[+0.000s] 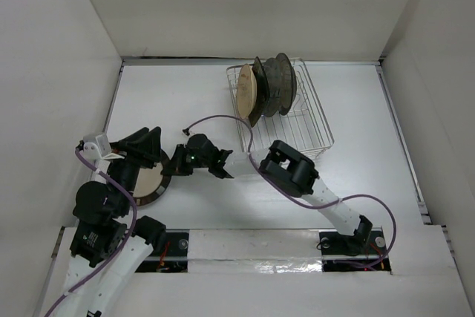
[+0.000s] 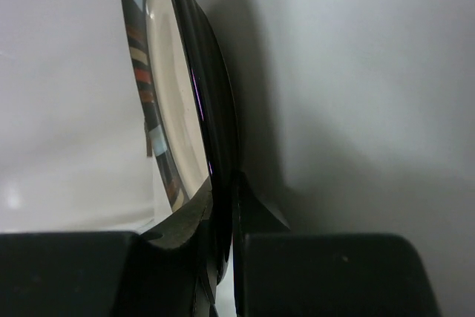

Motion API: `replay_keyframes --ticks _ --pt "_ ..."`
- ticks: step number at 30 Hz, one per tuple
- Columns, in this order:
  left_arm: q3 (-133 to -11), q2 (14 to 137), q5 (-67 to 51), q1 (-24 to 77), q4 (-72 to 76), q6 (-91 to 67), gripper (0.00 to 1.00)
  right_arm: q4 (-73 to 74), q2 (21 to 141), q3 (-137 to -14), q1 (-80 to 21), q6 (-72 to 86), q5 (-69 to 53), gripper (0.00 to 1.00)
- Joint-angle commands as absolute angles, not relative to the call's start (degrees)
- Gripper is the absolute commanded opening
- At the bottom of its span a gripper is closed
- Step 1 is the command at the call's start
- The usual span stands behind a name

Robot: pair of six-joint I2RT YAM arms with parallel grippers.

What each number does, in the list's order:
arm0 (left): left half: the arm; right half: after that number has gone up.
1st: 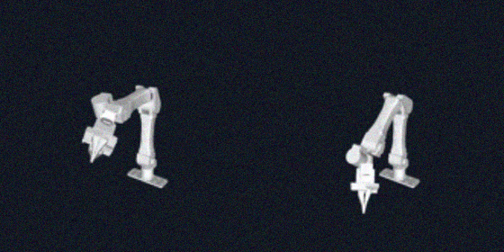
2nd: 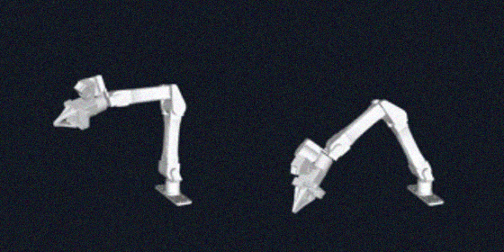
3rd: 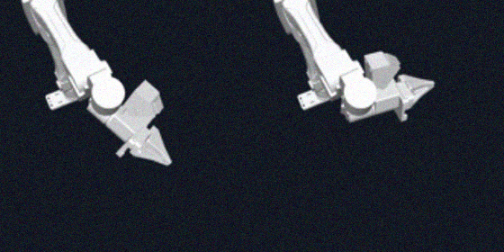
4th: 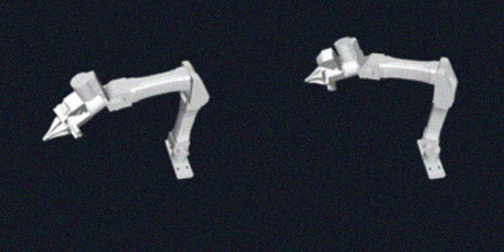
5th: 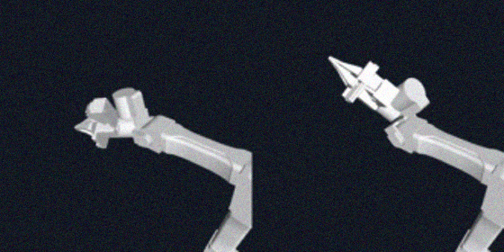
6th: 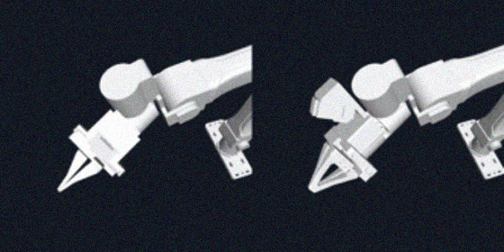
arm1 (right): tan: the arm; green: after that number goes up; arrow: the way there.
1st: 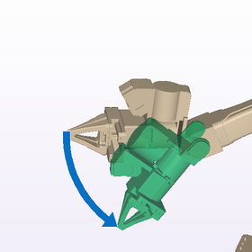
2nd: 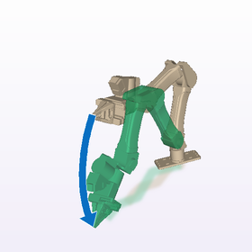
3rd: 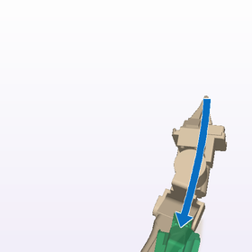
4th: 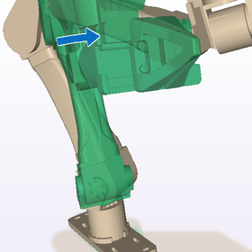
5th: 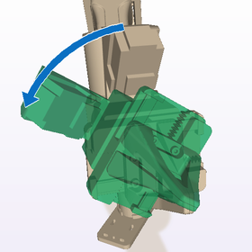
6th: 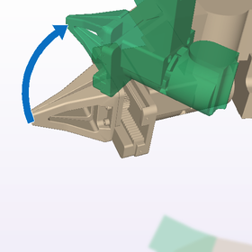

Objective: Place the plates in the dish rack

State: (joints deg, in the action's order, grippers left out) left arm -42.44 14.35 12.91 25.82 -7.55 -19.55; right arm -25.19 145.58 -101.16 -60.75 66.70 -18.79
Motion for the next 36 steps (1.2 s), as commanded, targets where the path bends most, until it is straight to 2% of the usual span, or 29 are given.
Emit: replay_keyframes --ticks 1,10,13,20,27,36 --pt "-42.19 14.33 12.74 26.1 -5.1 -18.72 0.38 -33.48 133.97 -95.2 -60.03 59.78 -15.48 0.0" --pt "-42.45 15.12 15.55 26.1 -5.71 -19.77 0.37 -32.52 112.62 -82.72 -58.98 49.93 -5.1 0.0" --pt "-42.89 15.03 20.46 26.1 -6.85 -20.3 0.36 -31.03 108.65 -81.3 -58.27 47.03 -1.77 0.0" --pt "-42.54 13.18 23.64 26.1 -6.59 -20.48 0.39 -24.79 100.21 -81.3 -54.41 40.88 7.01 0.0" --pt "-42.45 16.25 21.71 25.49 -6.06 -20.48 0.38 -22.42 87.2 -78.49 -44.93 36.13 10.46 0.0" --pt "-42.54 22.75 17.4 25.49 -5.98 -20.21 0.37 -20.3 73.66 -75.41 -23.75 36.99 5.46 0.0"
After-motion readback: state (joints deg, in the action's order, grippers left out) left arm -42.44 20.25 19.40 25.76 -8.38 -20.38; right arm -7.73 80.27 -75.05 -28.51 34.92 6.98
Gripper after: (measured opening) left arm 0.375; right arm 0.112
